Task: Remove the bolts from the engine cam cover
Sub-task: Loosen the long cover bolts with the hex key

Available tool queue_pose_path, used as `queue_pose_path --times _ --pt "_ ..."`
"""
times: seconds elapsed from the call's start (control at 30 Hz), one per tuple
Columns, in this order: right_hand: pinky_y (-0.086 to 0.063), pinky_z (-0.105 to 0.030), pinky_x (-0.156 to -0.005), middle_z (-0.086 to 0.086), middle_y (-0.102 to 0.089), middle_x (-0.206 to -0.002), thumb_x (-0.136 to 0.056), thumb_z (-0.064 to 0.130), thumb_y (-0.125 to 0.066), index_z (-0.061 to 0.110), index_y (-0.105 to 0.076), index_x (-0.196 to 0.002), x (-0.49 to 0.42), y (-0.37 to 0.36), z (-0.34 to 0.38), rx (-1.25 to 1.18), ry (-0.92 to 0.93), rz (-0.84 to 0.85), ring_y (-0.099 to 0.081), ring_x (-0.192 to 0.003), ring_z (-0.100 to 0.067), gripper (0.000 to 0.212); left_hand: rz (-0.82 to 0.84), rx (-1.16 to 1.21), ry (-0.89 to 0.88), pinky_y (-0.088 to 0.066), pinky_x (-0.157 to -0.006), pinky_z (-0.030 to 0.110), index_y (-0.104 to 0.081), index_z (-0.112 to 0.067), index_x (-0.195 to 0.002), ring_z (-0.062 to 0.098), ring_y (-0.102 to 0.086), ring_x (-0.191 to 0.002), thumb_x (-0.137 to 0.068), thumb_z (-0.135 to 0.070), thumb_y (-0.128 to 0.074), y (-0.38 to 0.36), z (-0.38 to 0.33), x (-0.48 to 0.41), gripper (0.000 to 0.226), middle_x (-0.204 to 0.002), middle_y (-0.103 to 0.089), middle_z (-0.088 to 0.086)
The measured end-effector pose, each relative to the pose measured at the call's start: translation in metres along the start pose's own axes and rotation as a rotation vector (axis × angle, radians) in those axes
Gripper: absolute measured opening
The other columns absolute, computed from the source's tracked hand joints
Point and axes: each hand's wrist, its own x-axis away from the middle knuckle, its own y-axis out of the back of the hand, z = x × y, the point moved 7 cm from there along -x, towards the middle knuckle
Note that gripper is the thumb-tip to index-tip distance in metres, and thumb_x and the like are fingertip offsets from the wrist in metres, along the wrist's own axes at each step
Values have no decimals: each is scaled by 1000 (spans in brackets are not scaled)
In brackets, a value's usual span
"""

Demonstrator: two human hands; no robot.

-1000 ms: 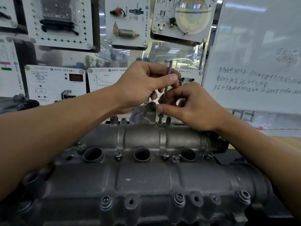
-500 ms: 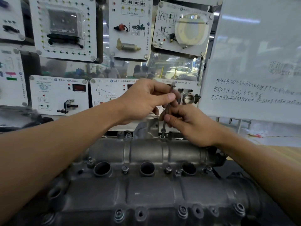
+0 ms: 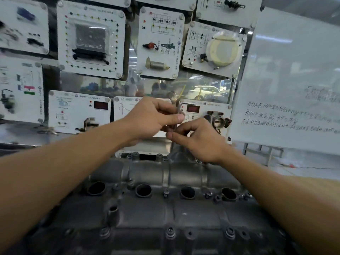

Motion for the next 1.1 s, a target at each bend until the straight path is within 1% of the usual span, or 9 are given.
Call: queue_pose_path --times 0.1,0.2,0.23,0.37,0.5,0.6,0.77,1.0,1.1 --pt "-53 -44 -67 -23 -71 -76 -89 25 -72 3 -77 -79 1 -10 -11 -2 -2 19 -60 -65 -36 24 19 -113 37 -59 -68 26 -77 -11 -83 12 -70 -70 -81 -6 -77 -1 10 0 6 -75 -76 3" --pt "-41 -20 -50 -2 -64 -55 -88 24 -73 5 -76 -76 1 -11 -17 -40 -18 33 -44 -43 -4 23 38 -166 49 -59 -66 26 -76 -5 -85 16 -69 -69 -82 -6 -76 0 7 0 4 -78 -75 13" --pt "-36 -17 -48 -1 -59 -51 -89 23 -72 2 -75 -75 0 -12 -17 -51 -21 33 -40 -42 -1 25 45 -185 45 -57 -63 23 -76 -4 -86 17 -68 -68 -82 -6 -76 0 6 -1 5 -80 -74 17" --pt "-38 -34 -54 -33 -55 -66 -92 26 -69 -10 -66 -72 -5 -16 -11 -46 12 60 -40 -54 -19 41 30 -224 34 -54 -59 18 -77 -4 -85 14 -66 -64 -83 -5 -75 6 1 -4 3 -77 -74 15" --pt "-46 -41 -60 -34 -58 -70 -92 29 -67 -11 -66 -74 -10 -21 -13 -34 13 97 -47 -54 -33 44 76 -255 56 -57 -63 21 -77 -7 -85 13 -69 -66 -83 -6 -75 12 0 -6 3 -76 -74 13" --pt "-41 -33 -53 -31 -57 -67 -92 29 -67 -6 -70 -76 -6 -20 -14 -9 19 88 -41 -52 -21 39 136 -246 83 -58 -65 22 -76 -1 -88 16 -70 -70 -83 -8 -75 11 1 -4 9 -79 -74 15" --pt "-50 -51 -69 -30 -64 -75 -92 29 -67 -2 -73 -79 -3 -24 -14 -10 29 122 -55 -61 -34 34 189 -269 102 -61 -70 28 -74 -1 -93 19 -71 -75 -85 -9 -74 7 2 1 12 -86 -74 19" --pt "-49 -47 -78 -33 -63 -79 -92 29 -68 -8 -72 -80 -4 -22 -18 -45 13 108 -54 -67 -30 39 200 -226 83 -57 -62 21 -71 -11 -105 11 -73 -84 -93 -7 -62 5 1 3 15 -93 -78 1" --pt "-49 -27 -67 -25 -70 -75 -86 25 -75 0 -77 -77 -5 -20 -18 -116 1 30 -54 -65 -6 27 149 -197 67 -54 -55 20 -71 -8 -101 11 -74 -79 -93 -5 -63 6 1 4 12 -88 -78 3"
